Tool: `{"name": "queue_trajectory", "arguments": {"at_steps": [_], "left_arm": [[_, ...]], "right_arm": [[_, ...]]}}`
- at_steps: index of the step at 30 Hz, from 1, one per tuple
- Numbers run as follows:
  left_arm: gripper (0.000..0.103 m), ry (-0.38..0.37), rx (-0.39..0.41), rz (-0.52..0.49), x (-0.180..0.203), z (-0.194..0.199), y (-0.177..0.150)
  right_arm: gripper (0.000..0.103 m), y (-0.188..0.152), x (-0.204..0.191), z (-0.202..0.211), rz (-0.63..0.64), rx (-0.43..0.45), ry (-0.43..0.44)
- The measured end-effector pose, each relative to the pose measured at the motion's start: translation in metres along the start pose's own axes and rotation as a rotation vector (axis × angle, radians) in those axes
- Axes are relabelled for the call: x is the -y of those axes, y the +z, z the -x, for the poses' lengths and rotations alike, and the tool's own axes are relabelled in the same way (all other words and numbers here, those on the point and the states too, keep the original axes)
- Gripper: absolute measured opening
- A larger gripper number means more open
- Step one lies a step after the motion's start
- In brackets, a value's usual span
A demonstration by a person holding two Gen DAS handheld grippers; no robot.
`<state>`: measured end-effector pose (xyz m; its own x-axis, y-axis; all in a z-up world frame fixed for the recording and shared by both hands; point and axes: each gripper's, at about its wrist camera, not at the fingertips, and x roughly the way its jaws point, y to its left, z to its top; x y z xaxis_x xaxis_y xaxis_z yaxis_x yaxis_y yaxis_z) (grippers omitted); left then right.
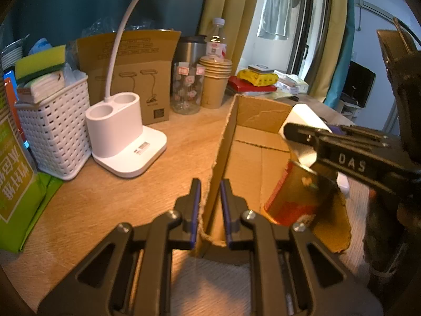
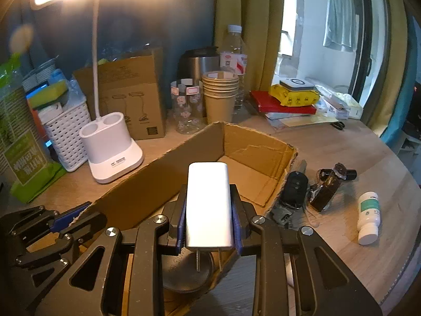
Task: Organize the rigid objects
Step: 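Carry the white charger with the right gripper over the box, then lower the charger into the box and open the right gripper, then withdraw the right gripper from the box toward the white earbuds case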
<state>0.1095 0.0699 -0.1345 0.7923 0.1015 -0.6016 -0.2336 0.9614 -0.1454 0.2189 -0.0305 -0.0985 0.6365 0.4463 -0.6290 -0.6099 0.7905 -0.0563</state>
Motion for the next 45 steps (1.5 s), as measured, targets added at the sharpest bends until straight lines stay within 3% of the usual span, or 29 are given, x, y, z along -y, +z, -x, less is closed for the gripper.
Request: {"name": "queue_trajectory", "arguments": {"at_steps": [15, 18, 22, 30, 35, 45], "left_arm": [[0.015, -0.002, 0.000, -0.004, 0.002, 0.000, -0.001], [0.015, -0.001, 0.000, -0.004, 0.002, 0.000, -0.001], [0.015, -0.002, -0.001, -0.003, 0.002, -0.001, -0.002], [0.015, -0.004, -0.001, -0.003, 0.002, -0.002, -0.003], [0.015, -0.004, -0.004, -0.003, 0.003, -0.003, -0.003], [0.015, -0.004, -0.004, -0.003, 0.003, -0.003, -0.003]], "right_arm": [[0.029, -0.006, 0.011, -0.014, -0.023, -0.060, -0.004], [0.033, -0.007, 0.014, -0.015, -0.034, -0.064, -0.016], [0.044, -0.006, 0.016, -0.009, -0.043, -0.045, -0.010], [0.046, -0.007, 0.016, 0.004, -0.040, -0.015, -0.018], [0.055, -0.006, 0.022, 0.020, -0.058, 0.023, -0.026], [0.056, -0.003, 0.036, 0.049, -0.076, 0.080, -0.059]]}}
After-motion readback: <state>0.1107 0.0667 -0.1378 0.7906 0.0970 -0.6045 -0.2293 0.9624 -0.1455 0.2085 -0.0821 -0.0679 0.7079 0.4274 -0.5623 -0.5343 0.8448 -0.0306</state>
